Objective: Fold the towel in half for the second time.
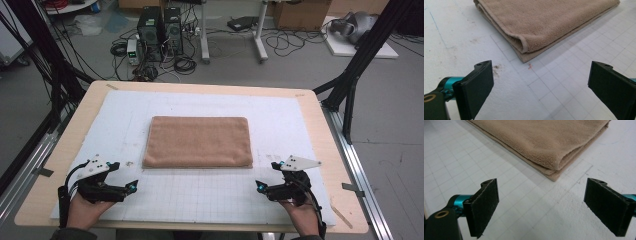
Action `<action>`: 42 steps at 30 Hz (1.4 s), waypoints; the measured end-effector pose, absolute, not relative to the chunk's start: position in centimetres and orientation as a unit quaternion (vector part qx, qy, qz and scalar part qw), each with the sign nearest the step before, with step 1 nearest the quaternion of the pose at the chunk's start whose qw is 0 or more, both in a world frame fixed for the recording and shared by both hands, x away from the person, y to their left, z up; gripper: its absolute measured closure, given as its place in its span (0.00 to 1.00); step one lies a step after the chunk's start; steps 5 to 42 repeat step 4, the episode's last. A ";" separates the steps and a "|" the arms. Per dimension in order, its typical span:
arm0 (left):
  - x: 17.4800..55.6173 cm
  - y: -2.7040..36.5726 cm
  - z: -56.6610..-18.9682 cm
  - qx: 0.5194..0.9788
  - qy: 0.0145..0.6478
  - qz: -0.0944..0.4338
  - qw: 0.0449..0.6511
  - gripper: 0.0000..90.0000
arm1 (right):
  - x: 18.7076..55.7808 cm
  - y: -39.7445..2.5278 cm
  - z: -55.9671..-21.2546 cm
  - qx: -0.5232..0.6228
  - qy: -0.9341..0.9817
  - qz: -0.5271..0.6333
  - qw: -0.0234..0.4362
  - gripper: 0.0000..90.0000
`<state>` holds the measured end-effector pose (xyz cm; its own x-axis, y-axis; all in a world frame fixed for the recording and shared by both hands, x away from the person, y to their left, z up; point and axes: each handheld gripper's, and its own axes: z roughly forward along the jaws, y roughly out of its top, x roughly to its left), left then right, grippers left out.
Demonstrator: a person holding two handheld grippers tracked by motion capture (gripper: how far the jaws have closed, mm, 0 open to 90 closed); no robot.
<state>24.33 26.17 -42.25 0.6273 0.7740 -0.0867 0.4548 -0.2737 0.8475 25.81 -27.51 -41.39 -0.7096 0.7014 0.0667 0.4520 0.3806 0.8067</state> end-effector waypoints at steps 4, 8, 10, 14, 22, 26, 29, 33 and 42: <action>23.9 26.1 -42.5 0.778 0.395 0.174 0.456 0.08 | 25.6 -27.4 -41.5 0.351 0.819 0.432 0.143 0.13; 23.9 26.1 -42.5 0.778 0.395 0.174 0.456 0.08 | 25.6 -27.4 -41.5 0.351 0.819 0.432 0.143 0.13; 23.9 26.1 -42.5 0.778 0.395 0.174 0.456 0.08 | 25.6 -27.4 -41.5 0.351 0.819 0.432 0.143 0.13; 23.9 26.1 -42.5 0.778 0.395 0.174 0.456 0.08 | 25.6 -27.4 -41.5 0.351 0.819 0.432 0.143 0.13; 23.9 26.1 -42.5 0.778 0.395 0.174 0.456 0.08 | 25.6 -27.4 -41.5 0.351 0.819 0.432 0.143 0.13; 23.9 26.1 -42.5 0.778 0.395 0.174 0.456 0.08 | 25.6 -27.4 -41.5 0.351 0.819 0.432 0.143 0.13; 23.9 26.1 -42.5 0.778 0.395 0.174 0.456 0.08 | 25.6 -27.4 -41.5 0.351 0.819 0.432 0.143 0.13; 23.9 26.1 -42.5 0.778 0.395 0.174 0.456 0.08 | 25.6 -27.4 -41.5 0.351 0.819 0.432 0.143 0.13; 23.9 26.1 -42.5 0.778 0.395 0.174 0.456 0.08 | 25.6 -27.4 -41.5 0.351 0.819 0.432 0.143 0.13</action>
